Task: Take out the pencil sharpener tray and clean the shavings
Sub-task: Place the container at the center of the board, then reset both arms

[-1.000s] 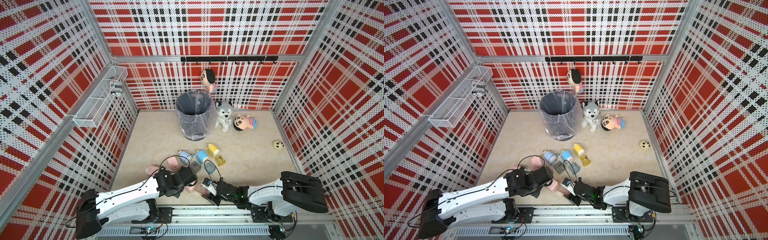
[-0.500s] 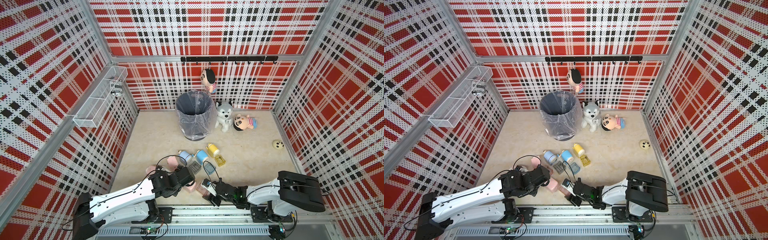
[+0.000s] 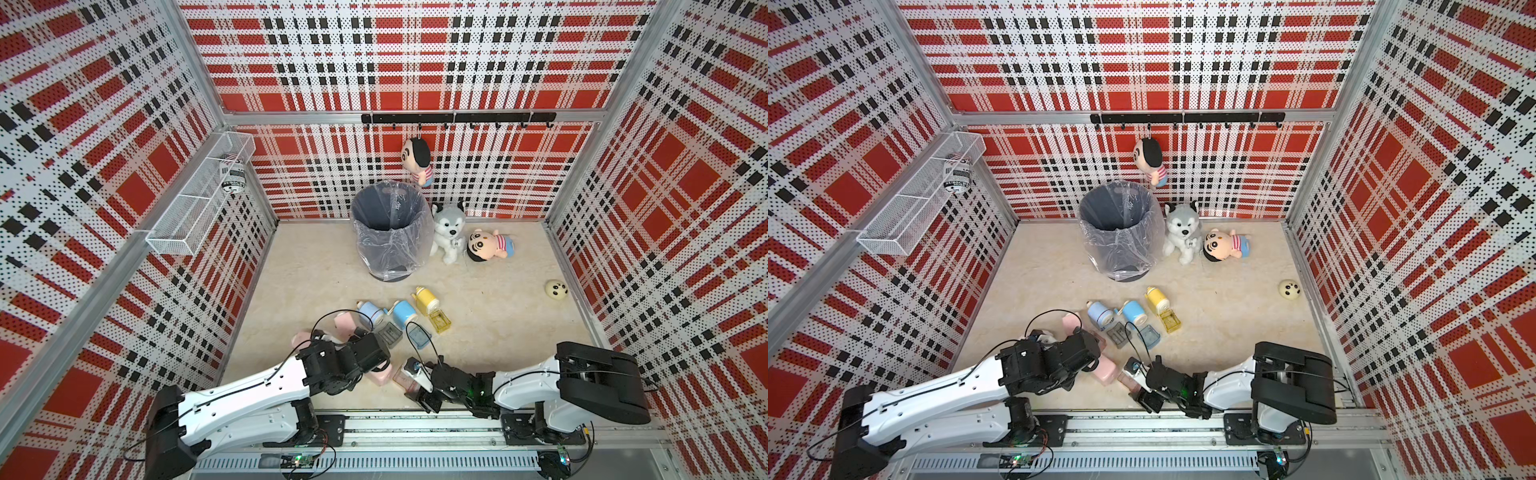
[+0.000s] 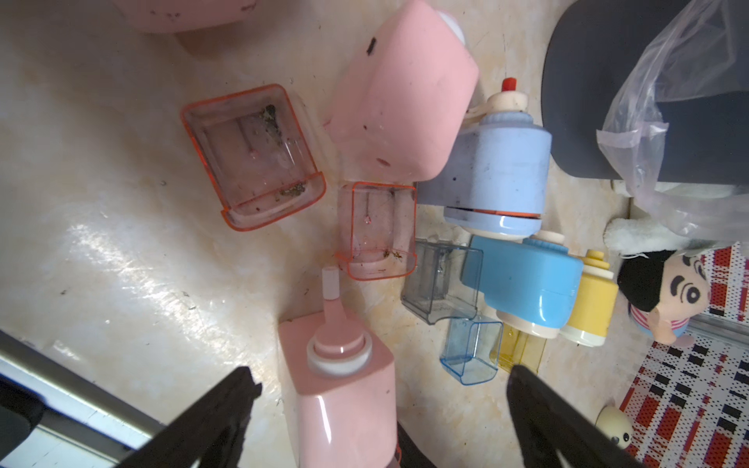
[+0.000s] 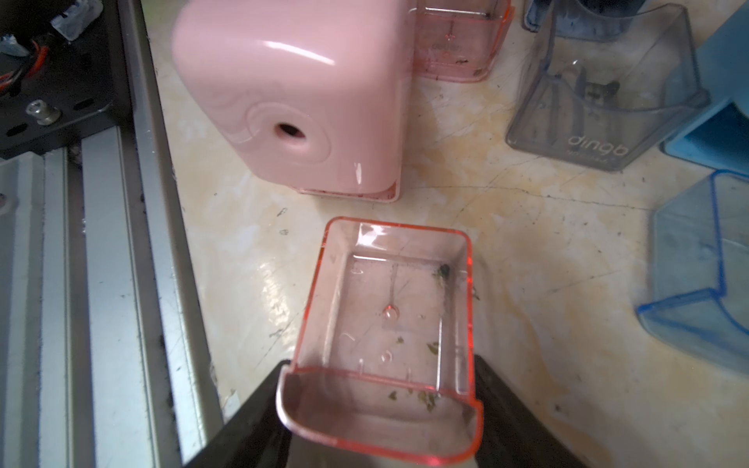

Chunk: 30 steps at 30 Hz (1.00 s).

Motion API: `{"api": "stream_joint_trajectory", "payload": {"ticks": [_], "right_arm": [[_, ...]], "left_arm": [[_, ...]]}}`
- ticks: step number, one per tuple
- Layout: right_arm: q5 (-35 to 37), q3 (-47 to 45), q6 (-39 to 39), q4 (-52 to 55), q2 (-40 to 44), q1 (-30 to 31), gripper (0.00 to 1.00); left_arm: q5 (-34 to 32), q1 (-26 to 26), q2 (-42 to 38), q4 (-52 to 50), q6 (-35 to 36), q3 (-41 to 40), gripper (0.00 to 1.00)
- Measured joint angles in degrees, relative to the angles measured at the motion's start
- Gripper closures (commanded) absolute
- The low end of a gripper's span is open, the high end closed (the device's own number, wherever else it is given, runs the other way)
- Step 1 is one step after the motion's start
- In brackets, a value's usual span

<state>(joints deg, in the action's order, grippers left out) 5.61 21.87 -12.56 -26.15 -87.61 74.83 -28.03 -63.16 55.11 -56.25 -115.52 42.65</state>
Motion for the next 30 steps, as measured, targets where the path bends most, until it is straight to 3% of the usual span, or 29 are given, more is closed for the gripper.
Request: {"api": "stream_joint_trajectory", "payload": {"ticks": [6, 8, 17, 24, 30], "right_arm": [[0.2, 0.0, -0.3, 0.8, 1.0, 0.0, 0.14], [0.7, 0.0, -0.5, 2.2, 2.9, 0.0, 0.01], [5.9, 2.5, -1.1, 13.8, 20.3, 0.0, 0.0], [12.6, 9.1, -0.4, 25.0, 32.5, -0.3, 0.0], [19.3, 13.0, 1.9, 29.4, 35.8, -0.4, 0.0]], "left_arm": [[-3.3, 0.1, -0.5, -0.7, 1.1, 0.9, 0.02], [-4.6, 0.4, -1.2, -1.4, 1.8, 1.4, 0.02], [-15.2, 2.6, -4.6, -5.4, 8.2, 9.4, 0.02], [-25.4, 4.9, -6.7, -3.8, 22.4, 17.1, 0.02], [-31.2, 5.1, -11.7, 8.0, 41.2, 16.1, 0.02]]}}
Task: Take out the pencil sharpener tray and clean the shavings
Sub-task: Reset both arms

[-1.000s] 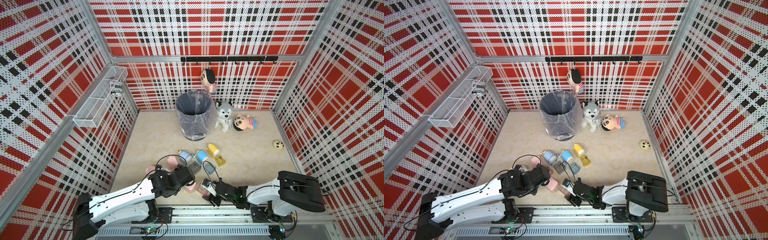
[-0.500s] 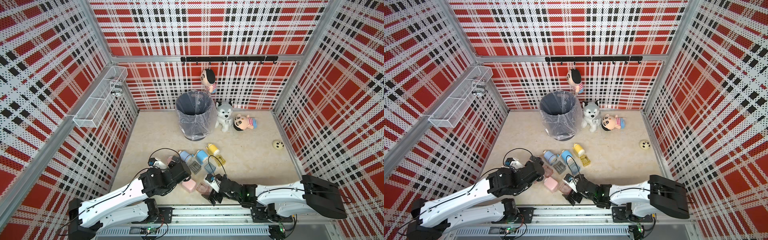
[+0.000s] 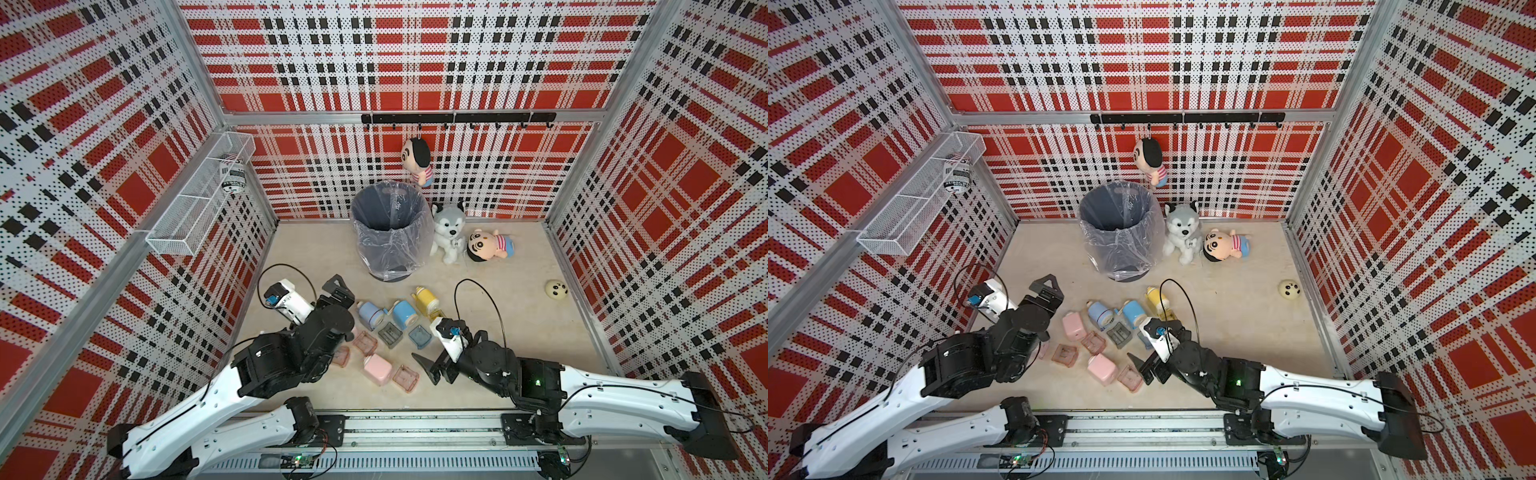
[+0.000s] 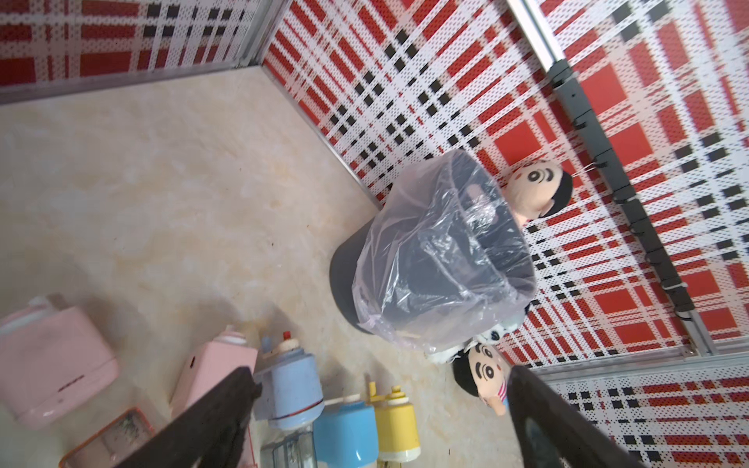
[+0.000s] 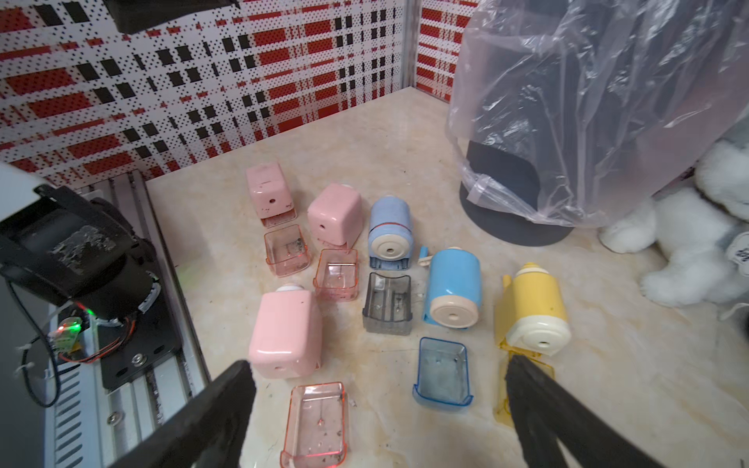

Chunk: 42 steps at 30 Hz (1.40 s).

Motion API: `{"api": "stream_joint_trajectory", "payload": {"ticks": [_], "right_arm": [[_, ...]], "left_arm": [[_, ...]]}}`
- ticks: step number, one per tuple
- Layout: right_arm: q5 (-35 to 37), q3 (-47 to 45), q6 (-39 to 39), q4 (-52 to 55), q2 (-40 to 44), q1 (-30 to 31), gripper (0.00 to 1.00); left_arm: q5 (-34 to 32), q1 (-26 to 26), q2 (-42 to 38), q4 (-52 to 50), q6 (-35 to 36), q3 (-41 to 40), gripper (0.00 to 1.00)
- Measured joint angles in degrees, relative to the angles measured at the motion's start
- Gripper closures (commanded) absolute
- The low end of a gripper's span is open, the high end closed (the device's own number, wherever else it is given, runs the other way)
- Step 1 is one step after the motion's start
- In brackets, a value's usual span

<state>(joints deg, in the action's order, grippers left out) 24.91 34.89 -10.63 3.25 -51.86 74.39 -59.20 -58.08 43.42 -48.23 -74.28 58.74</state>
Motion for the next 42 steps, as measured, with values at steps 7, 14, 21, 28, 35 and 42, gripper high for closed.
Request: {"api": "stream_joint_trajectory", "payload": {"ticks": [7, 14, 21, 28, 35, 42], "right_arm": [[1.3, 0.1, 2.0, 0.4, -3.0, -6.5, 0.0], [-2.6, 3.0, 5.3, 0.3, -7.0, -16.6, 0.0], [-5.0, 5.3, 8.3, -1.7, -7.2, -29.7, 0.0], [-8.0, 5.1, 9.3, -4.0, -2.7, -45.4, 0.0], [-10.4, 1.5, 8.2, -9.3, 1.2, -56.5, 0.0], [-12.5, -7.7, 5.8, -16.7, 3.8, -63.9, 0.0]], "left_arm": [[-0.8, 0.8, -6.7, 21.4, 24.8, -9.8, 0.02], [6.8, 14.9, 2.4, 35.3, 41.3, -10.6, 0.02], [26.3, 41.4, 8.8, 45.9, 46.5, -12.9, 0.02], [39.8, 61.6, 9.1, 57.2, 47.0, -20.5, 0.02], [36.2, 61.5, 7.1, 69.6, 53.5, -33.2, 0.02], [37.5, 59.2, 14.6, 82.2, 62.3, -39.4, 0.02]]}}
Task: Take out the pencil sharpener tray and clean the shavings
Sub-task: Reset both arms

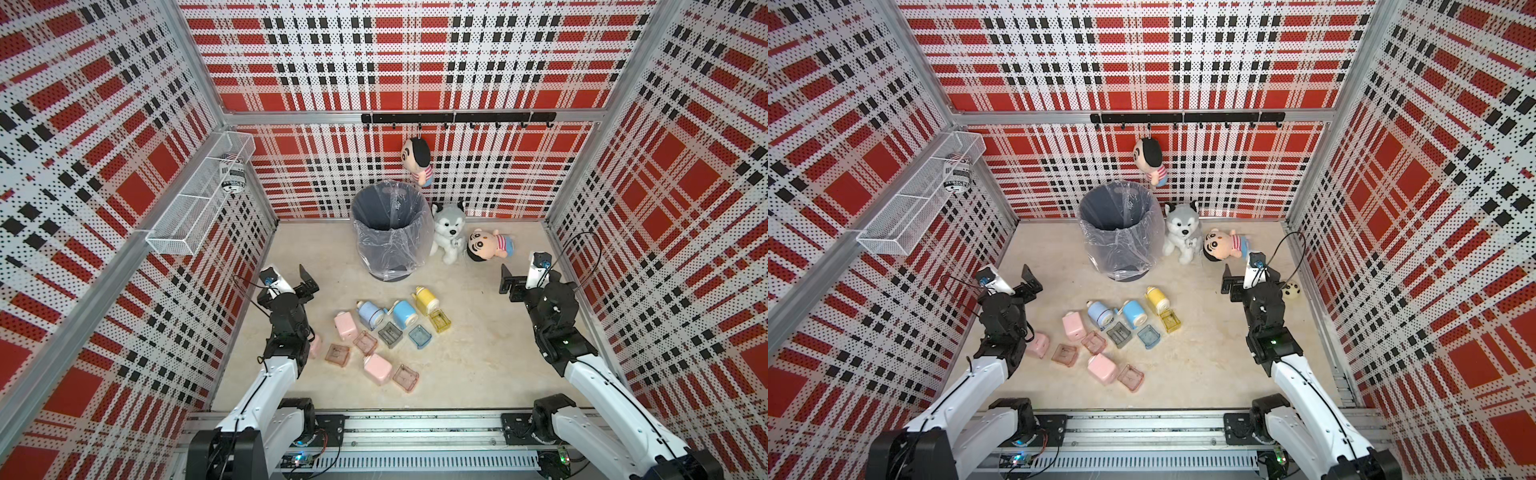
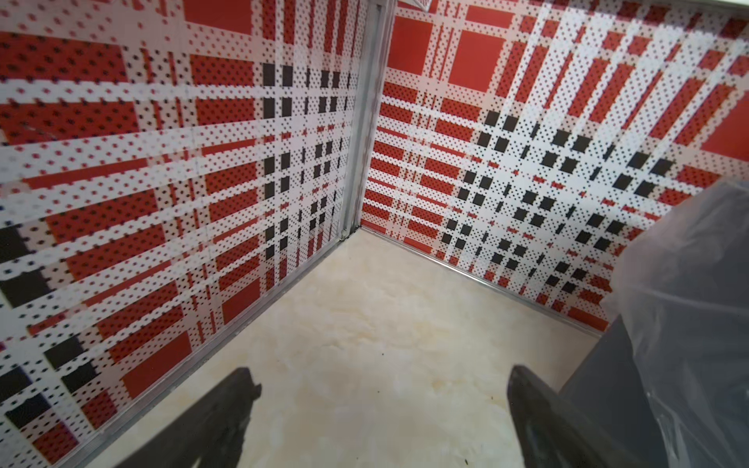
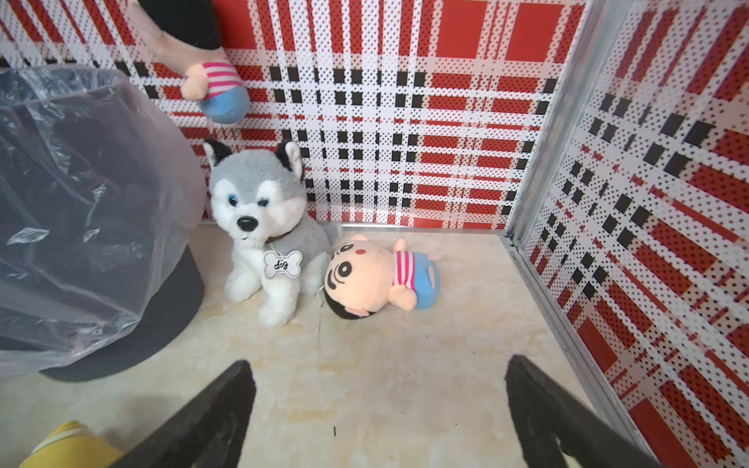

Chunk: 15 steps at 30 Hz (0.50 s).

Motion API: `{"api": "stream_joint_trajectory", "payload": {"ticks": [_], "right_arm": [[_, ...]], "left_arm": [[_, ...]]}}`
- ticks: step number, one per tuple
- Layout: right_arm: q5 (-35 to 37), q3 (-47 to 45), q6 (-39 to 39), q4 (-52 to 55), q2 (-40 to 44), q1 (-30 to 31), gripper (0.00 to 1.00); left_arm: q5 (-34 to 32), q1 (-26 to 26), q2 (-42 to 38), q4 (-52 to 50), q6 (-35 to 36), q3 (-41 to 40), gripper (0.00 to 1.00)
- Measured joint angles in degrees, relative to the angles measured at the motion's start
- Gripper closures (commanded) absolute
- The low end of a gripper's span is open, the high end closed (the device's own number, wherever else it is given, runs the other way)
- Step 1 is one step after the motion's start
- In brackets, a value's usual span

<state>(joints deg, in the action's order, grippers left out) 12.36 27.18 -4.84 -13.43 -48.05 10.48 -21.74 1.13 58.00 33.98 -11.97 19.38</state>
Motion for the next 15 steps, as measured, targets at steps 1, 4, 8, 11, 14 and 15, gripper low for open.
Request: {"api": "stream_joint_trajectory", "payload": {"ticks": [1, 4, 8, 11, 14, 15], "right_arm": [[-0.2, -1.3, -0.3, -1.1, 0.3, -0.8, 0.0], [-0.6, -6.0, -1.2, -5.4, 1.5, -3.8, 0.0], [-0.8, -11.4, -2.5, -10.5, 1.9, -8.3, 0.0], [-0.8, -14.3, -4.0, -14.1, 1.5, -11.6, 0.0], [-0.7, -15.9, -4.9, -18.1, -0.2, -13.2, 0.0], [-0.6, -16.1, -5.0, -19.2, -0.9, -13.4, 0.0]], "left_arm": [[1.7, 1.1, 1.7, 2.0, 0.0, -0.6, 0.02], [6.3, 3.9, 7.0, 6.6, 0.0, -1.9, 0.02], [9.6, 4.3, 10.1, 12.7, 1.4, -4.4, 0.02], [10.4, 3.8, 11.3, 19.1, 3.3, -7.4, 0.02], [11.6, 3.6, 14.9, 24.4, 4.5, -7.9, 0.02], [12.2, 3.6, 16.1, 25.8, 4.7, -7.9, 0.02]]}}
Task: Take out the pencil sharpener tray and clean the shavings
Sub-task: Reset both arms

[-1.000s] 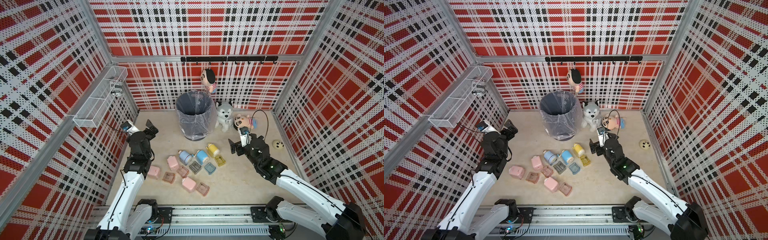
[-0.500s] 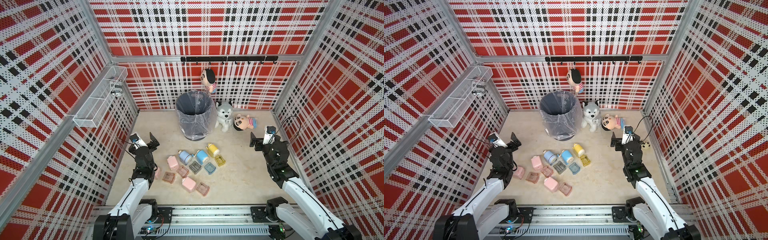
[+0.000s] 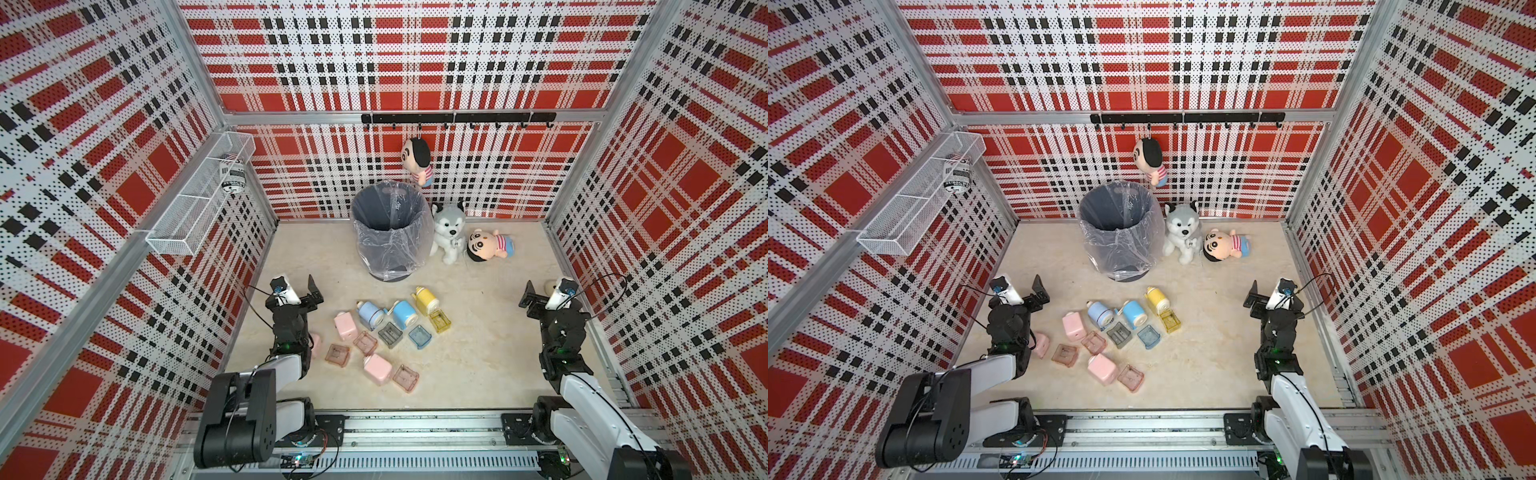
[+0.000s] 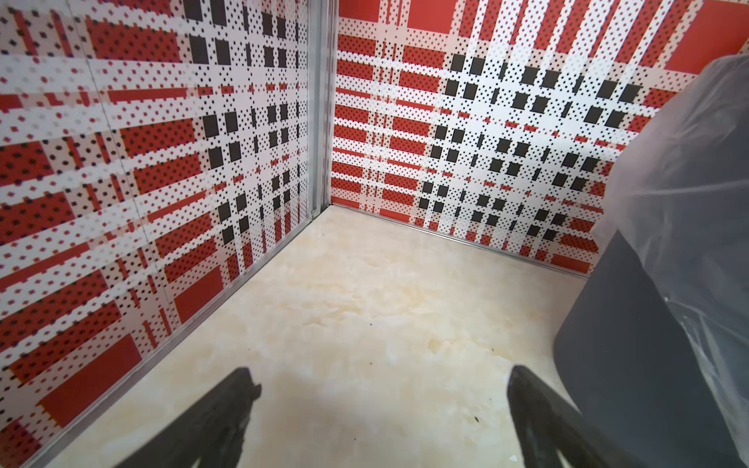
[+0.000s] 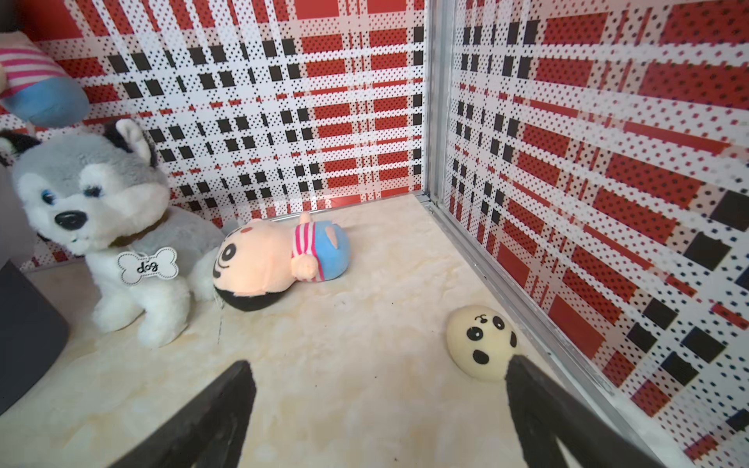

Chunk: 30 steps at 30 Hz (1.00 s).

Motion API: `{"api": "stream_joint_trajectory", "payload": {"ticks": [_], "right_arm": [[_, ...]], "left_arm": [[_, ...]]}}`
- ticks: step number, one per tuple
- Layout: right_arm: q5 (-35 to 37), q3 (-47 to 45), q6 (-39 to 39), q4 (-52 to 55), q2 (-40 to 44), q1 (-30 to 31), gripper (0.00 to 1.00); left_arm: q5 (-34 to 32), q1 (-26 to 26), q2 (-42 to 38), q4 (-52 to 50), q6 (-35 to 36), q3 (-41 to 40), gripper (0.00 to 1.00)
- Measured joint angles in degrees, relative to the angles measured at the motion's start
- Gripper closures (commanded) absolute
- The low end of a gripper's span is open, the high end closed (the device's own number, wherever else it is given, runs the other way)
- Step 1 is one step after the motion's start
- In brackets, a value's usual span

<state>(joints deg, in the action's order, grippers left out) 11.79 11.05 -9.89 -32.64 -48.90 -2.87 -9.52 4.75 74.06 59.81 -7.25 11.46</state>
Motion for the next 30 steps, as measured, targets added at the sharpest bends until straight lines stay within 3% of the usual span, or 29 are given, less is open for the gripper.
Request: {"api": "stream_joint_trajectory", "payload": {"ticks": [4, 10, 15, 21, 27, 30], "right_arm": [[0.4, -1.2, -0.1, -6.4, -3.9, -0.2, 0.0], [0.4, -4.4, 0.0, -17.1, -9.0, -0.3, 0.0], [-1.2, -5.7, 0.0, -26.1, -15.1, -0.3, 0.0], [-4.1, -5.4, -0.3, -35.4, -26.0, -0.3, 0.0], [-5.8, -5.8, -0.3, -49.0, -41.0, -0.3, 0.0], [-6.8, -5.7, -0.2, -49.9, -43.0, -0.3, 0.0]], "left_arm": [[0.8, -3.1, 5.3, 6.9, 2.3, -0.3, 0.02], [-5.4, -12.3, 9.2, 11.8, 8.2, -0.3, 0.02], [-8.8, -12.6, 10.0, 16.9, 10.0, -1.8, 0.02], [-7.8, -9.9, 14.9, 26.4, 9.4, -5.9, 0.02], [-7.0, -8.6, 16.2, 27.0, 8.4, -4.2, 0.02], [-7.4, -8.3, 16.2, 24.7, 7.4, -1.5, 0.02]]}}
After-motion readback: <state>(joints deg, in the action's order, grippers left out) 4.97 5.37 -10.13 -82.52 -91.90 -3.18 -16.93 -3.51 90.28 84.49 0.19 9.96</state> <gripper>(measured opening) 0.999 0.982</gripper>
